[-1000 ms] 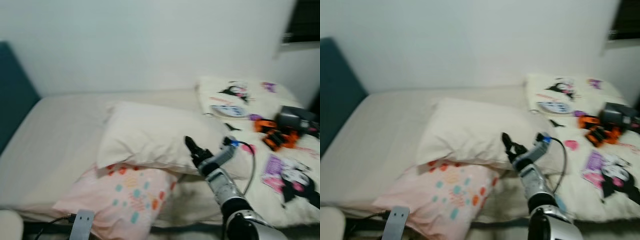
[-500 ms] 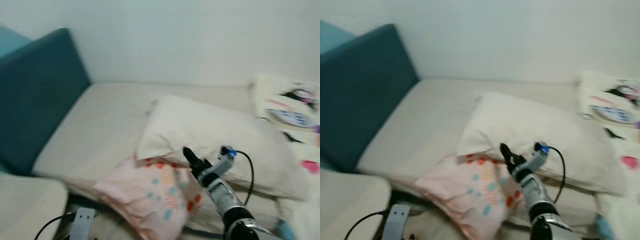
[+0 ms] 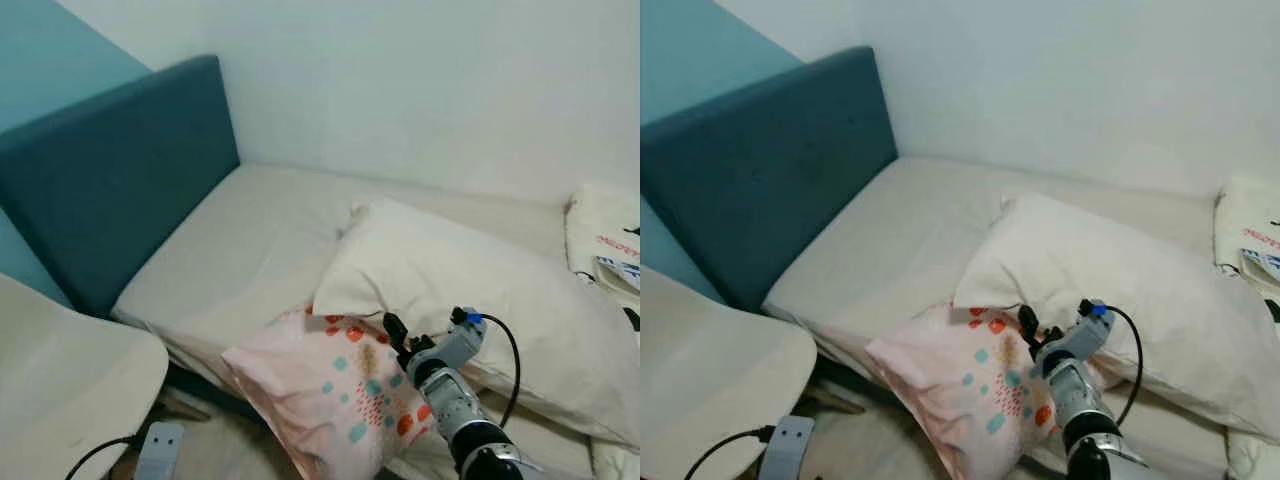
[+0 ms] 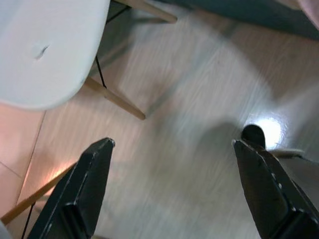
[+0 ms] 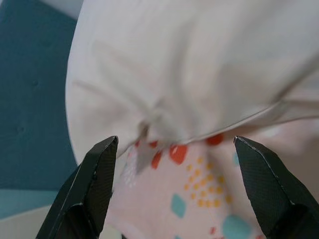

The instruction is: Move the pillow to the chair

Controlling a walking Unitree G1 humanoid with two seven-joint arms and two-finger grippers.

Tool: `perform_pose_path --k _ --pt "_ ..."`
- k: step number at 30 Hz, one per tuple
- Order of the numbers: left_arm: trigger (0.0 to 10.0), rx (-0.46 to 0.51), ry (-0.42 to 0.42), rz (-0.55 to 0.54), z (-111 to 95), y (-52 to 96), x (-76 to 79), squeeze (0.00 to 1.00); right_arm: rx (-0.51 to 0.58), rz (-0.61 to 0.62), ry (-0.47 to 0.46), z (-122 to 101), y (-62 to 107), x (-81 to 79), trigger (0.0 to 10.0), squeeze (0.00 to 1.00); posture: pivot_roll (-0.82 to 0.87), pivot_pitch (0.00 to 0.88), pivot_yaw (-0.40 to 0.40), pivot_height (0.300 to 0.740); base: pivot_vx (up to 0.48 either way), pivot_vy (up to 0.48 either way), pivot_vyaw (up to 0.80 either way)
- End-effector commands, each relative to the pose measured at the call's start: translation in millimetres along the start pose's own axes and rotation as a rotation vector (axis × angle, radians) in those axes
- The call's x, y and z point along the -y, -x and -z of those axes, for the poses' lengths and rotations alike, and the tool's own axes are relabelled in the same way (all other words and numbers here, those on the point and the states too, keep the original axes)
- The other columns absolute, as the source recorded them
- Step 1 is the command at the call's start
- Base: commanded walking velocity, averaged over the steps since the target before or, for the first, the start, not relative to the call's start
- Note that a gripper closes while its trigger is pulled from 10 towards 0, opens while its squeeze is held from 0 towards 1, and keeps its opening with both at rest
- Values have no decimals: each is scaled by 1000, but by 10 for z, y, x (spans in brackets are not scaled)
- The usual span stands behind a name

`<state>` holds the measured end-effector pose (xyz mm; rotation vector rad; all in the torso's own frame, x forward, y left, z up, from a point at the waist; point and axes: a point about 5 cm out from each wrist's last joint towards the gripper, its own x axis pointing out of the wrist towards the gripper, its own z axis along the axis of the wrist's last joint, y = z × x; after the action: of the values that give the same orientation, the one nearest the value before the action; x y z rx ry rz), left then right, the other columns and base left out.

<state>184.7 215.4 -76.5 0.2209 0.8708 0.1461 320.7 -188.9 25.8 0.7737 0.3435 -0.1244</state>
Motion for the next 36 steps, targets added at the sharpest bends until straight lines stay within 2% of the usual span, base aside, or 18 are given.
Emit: perform_pose_path --k 1,7,13,15,19,26,32,36 --pt "10000 7 7 -8 -18 -6 -41 0 -16 23 -7 74 10 9 10000 0 -151 23 53 740 0 0 0" --pt "10000 8 2 8 -5 -1 -23 0 11 103 -34 31 45 140 10000 0 -152 31 54 740 0 0 0" --pt "10000 10 -7 20 -2 2 2 0 21 151 -53 15 80 240 10000 0 -157 37 57 740 0 -480 0" --pt "10000 14 -5 17 -10 1 2 0 22 153 -53 14 82 245 10000 0 -157 37 57 740 0 -480 0" --pt "10000 30 18 3 -53 -7 -7 0 23 159 -59 11 80 243 10000 0 -157 39 58 740 0 0 0" --pt "10000 35 8 -2 -73 -13 -14 0 26 153 -69 3 63 208 10000 0 -153 41 58 740 0 0 0" --pt "10000 33 9 0 -65 -11 -12 0 8 151 -86 36 53 181 10000 0 -151 42 57 740 0 0 0" --pt "10000 32 8 -6 -59 -9 -20 0 -37 184 -99 120 81 234 10000 0 -148 44 58 740 0 0 0"
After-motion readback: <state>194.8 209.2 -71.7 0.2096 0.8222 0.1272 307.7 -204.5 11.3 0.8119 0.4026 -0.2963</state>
